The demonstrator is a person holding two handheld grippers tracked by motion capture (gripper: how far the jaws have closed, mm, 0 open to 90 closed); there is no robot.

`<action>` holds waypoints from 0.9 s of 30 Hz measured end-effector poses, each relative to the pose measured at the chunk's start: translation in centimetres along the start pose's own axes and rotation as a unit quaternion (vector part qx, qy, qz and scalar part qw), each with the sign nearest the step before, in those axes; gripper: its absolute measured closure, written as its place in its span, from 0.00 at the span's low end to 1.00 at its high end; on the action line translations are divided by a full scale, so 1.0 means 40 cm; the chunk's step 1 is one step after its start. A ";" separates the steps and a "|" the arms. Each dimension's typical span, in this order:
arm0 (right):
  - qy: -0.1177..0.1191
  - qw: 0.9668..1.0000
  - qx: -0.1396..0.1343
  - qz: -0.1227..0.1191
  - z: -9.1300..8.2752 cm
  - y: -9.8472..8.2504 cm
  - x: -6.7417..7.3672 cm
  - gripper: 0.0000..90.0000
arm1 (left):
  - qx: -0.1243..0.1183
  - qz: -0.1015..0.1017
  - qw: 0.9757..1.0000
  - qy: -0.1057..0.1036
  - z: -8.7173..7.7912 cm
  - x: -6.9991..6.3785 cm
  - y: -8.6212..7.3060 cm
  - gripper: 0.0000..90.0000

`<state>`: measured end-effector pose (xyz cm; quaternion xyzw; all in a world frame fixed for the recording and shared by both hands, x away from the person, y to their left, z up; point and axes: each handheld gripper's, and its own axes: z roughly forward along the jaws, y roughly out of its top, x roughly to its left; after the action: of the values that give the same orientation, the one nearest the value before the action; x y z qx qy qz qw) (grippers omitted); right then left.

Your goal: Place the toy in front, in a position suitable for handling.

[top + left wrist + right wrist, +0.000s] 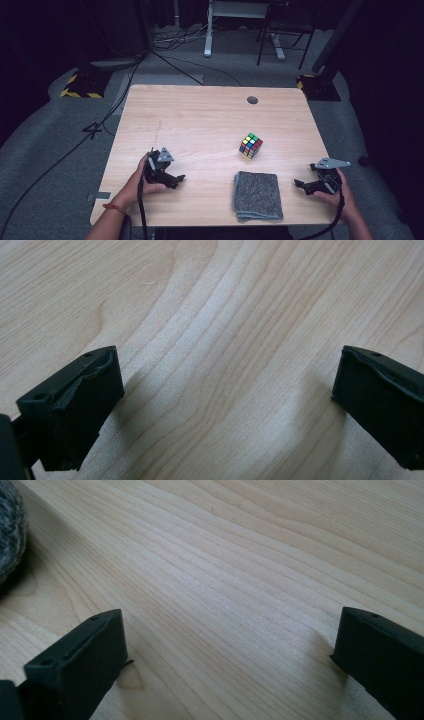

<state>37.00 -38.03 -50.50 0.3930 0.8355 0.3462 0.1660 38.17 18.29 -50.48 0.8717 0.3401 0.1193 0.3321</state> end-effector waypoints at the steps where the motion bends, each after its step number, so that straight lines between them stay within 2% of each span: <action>1: 0.000 1.000 0.000 0.000 0.000 0.000 0.000 0.00 | 0.000 0.000 1.000 0.000 0.000 0.000 0.000 0.00; 4: 0.001 1.000 0.000 -0.001 -0.001 -0.001 0.001 0.00 | -0.001 -0.001 1.000 0.001 0.000 0.000 -0.001 0.00; 6: 0.009 1.000 0.000 -0.006 -0.003 -0.001 0.000 0.02 | 0.000 -0.002 1.000 0.002 -0.001 -0.001 -0.001 0.00; 8: 0.017 1.000 -0.004 -0.010 -0.007 -0.001 0.000 0.12 | -0.001 -0.003 1.000 0.005 -0.001 -0.002 -0.002 0.00; 9: 0.023 1.000 -0.009 -0.013 -0.010 0.001 0.002 0.23 | -0.001 -0.002 1.000 0.005 -0.001 -0.002 -0.002 0.00; 10: 0.023 1.000 -0.009 -0.013 -0.010 0.001 0.002 0.23 | -0.001 -0.002 1.000 0.005 -0.001 -0.002 -0.002 0.00; 11: 0.051 0.998 -0.021 -0.022 -0.020 0.013 0.013 0.20 | 0.000 -0.003 1.000 0.003 -0.002 -0.002 -0.003 0.00; 12: 0.052 0.998 -0.025 -0.028 -0.023 0.020 0.020 0.17 | 0.000 -0.003 1.000 0.003 -0.002 -0.002 -0.003 0.00; 14: 0.053 0.998 -0.029 -0.035 -0.029 0.030 0.030 0.21 | 0.000 -0.002 1.000 0.003 -0.003 -0.002 -0.003 0.00; 15: 0.075 0.995 -0.041 -0.051 -0.043 0.056 0.052 0.22 | 0.000 -0.002 1.000 0.003 -0.003 -0.002 -0.003 0.00; 17: 0.076 0.994 -0.043 -0.065 -0.049 0.081 0.076 0.18 | -0.001 -0.002 1.000 0.005 -0.003 -0.002 -0.004 0.01; 19: 0.085 0.991 -0.048 -0.087 -0.054 0.108 0.108 0.20 | -0.001 -0.002 1.000 0.005 -0.004 -0.002 -0.004 0.01; 21: 0.104 0.987 -0.050 -0.113 -0.052 0.133 0.148 0.21 | -0.001 -0.002 1.000 0.005 -0.004 -0.003 -0.004 0.01; 24: 0.118 0.982 -0.045 -0.141 -0.039 0.154 0.197 0.23 | 0.000 -0.002 1.000 0.004 -0.004 -0.002 -0.005 0.00; 25: 0.118 0.982 -0.045 -0.141 -0.039 0.154 0.197 0.23 | -0.001 -0.003 1.000 0.005 -0.004 -0.003 -0.005 0.00; 26: 0.134 0.978 -0.038 -0.158 -0.026 0.163 0.229 0.25 | -0.002 -0.003 1.000 0.005 -0.004 -0.003 -0.005 0.01; 27: 0.143 0.976 -0.033 -0.164 -0.019 0.167 0.244 0.26 | -0.001 -0.003 1.000 0.004 -0.004 -0.003 -0.005 0.01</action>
<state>33.98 -27.84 -45.28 0.1916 0.8916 0.3946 0.1124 37.92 18.41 -50.49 0.8698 0.3437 0.1227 0.3320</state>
